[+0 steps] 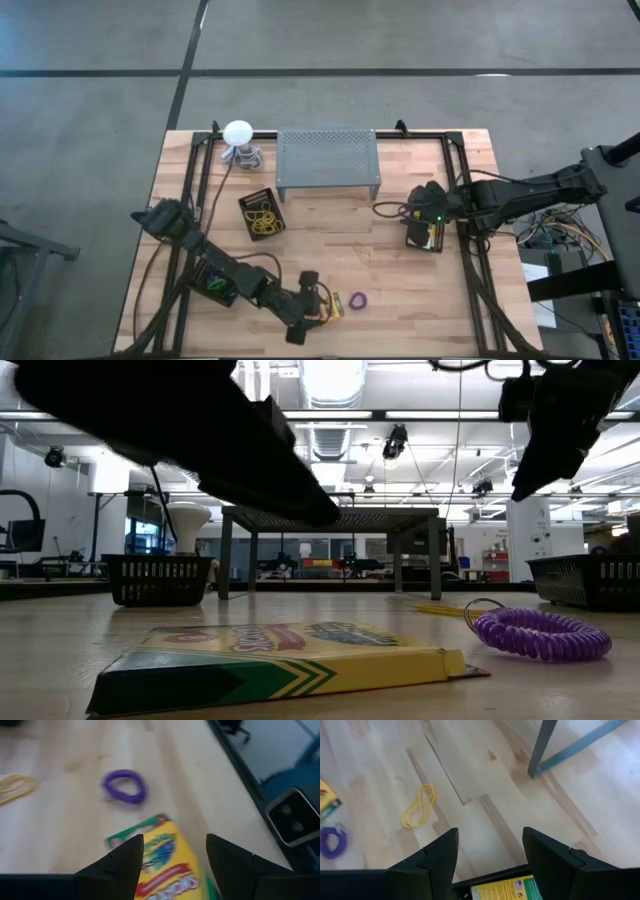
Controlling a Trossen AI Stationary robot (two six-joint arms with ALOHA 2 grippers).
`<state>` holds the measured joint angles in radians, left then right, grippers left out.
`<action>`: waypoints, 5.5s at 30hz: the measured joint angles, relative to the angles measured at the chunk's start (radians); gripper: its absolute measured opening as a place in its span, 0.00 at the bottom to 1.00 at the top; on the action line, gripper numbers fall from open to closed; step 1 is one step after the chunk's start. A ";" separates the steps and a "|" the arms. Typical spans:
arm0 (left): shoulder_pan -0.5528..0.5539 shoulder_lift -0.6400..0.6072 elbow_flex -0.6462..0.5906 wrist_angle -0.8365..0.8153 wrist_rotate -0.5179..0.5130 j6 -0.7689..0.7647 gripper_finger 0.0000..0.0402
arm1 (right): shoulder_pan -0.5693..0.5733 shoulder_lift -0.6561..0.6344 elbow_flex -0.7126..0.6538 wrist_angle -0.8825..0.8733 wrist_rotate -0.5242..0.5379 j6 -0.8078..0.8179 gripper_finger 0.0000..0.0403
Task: Pick & Place Office Desk Supplies
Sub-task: Put the crayon box into the top right black bin
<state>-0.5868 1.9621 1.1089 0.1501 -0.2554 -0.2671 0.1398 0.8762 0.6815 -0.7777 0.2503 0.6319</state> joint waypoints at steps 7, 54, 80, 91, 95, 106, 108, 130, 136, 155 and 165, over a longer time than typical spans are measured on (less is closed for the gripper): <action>-0.015 0.090 0.096 -0.131 0.050 0.100 0.55 | 0.000 0.107 0.000 0.011 -0.020 -0.010 0.54; 0.047 -0.052 0.034 -0.566 0.088 -0.982 0.51 | 0.154 0.510 -0.016 0.801 -0.260 0.112 0.54; 0.159 -0.050 -0.101 -0.155 0.010 -0.777 0.51 | 0.154 0.897 0.077 1.015 -0.340 0.090 0.54; 0.158 -0.149 -0.087 -0.166 0.068 -0.243 0.50 | 0.171 0.832 0.085 0.909 -0.166 -0.382 0.54; 0.149 -0.151 -0.089 -0.169 -0.003 -0.042 0.50 | 0.179 0.843 0.084 0.904 -0.094 -0.409 0.54; 0.168 -0.142 -0.105 -0.196 -0.066 -0.056 0.50 | 0.197 0.847 0.079 0.866 -0.197 -0.300 0.54; 0.169 -0.135 -0.109 -0.193 -0.067 -0.070 0.50 | 0.215 0.847 0.079 0.871 -0.160 -0.324 0.54; 0.169 -0.101 -0.115 -0.192 -0.074 -0.107 0.50 | 0.270 0.987 0.080 1.084 -0.026 -0.302 0.52; 0.169 -0.101 -0.115 -0.219 -0.073 -0.126 0.50 | 0.275 0.982 0.078 1.088 -0.007 -0.315 0.46; 0.169 -0.101 -0.105 -0.256 0.032 -0.137 0.50 | 0.275 0.930 0.077 1.051 -0.007 -0.284 0.44; 0.169 -0.097 -0.115 -0.323 0.028 -0.149 0.50 | 0.275 0.978 0.078 1.139 -0.012 -0.247 0.44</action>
<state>-0.4179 1.8650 0.9940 -0.1726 -0.2278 -0.4162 0.4149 1.8543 0.7593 0.3616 0.2386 0.3851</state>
